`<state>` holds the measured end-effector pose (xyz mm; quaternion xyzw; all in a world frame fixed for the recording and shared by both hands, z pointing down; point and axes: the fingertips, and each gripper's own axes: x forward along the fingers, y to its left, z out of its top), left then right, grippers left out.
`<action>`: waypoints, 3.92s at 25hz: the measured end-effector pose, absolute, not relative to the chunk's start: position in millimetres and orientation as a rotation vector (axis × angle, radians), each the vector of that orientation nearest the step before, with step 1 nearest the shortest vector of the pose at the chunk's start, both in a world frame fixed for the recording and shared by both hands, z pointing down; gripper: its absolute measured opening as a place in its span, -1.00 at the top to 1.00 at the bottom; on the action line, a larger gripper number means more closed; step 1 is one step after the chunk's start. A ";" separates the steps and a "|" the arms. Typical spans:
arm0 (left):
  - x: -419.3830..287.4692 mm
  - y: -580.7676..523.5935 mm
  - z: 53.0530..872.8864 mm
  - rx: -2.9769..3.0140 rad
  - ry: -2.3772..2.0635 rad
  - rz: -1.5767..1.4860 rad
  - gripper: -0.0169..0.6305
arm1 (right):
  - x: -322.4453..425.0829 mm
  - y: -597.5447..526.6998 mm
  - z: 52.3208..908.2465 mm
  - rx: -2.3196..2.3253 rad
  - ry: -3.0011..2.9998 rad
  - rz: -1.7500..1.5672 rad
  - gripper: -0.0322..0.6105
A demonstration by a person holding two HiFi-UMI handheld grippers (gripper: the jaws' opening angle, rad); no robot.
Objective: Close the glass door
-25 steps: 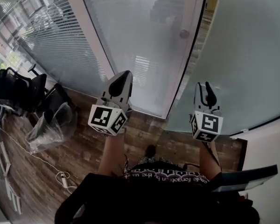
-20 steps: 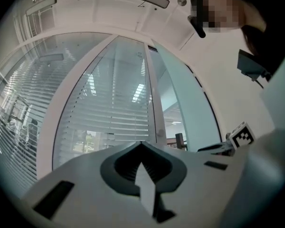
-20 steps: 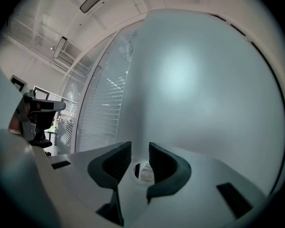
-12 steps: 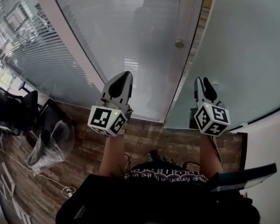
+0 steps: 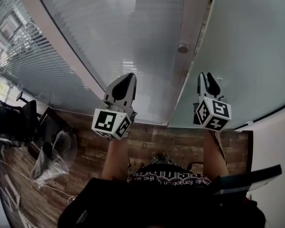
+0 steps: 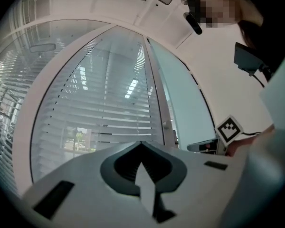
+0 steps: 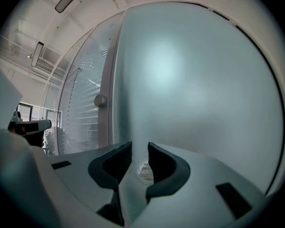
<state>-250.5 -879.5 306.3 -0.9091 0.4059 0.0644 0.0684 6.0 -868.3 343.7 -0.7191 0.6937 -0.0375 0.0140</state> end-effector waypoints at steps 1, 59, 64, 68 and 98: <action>-250.9 -882.9 307.7 -2.745 1.223 0.197 0.94 | 6.7 -872.2 343.7 -2.239 2.152 -0.123 0.57; -217.1 -879.9 305.5 -2.802 1.150 0.215 0.94 | -7.4 -861.8 320.4 -2.091 2.261 -0.013 0.61; -206.8 -868.1 305.1 -2.805 1.136 0.211 0.94 | -4.8 -841.1 321.1 -2.106 2.267 0.029 0.88; -201.7 -858.7 307.3 -2.803 1.138 0.207 0.94 | 0.7 -828.4 323.1 -2.095 2.264 0.033 0.89; -192.5 -842.5 307.4 -2.780 1.217 0.152 0.94 | 0.5 -804.2 303.5 -2.049 2.323 0.160 0.89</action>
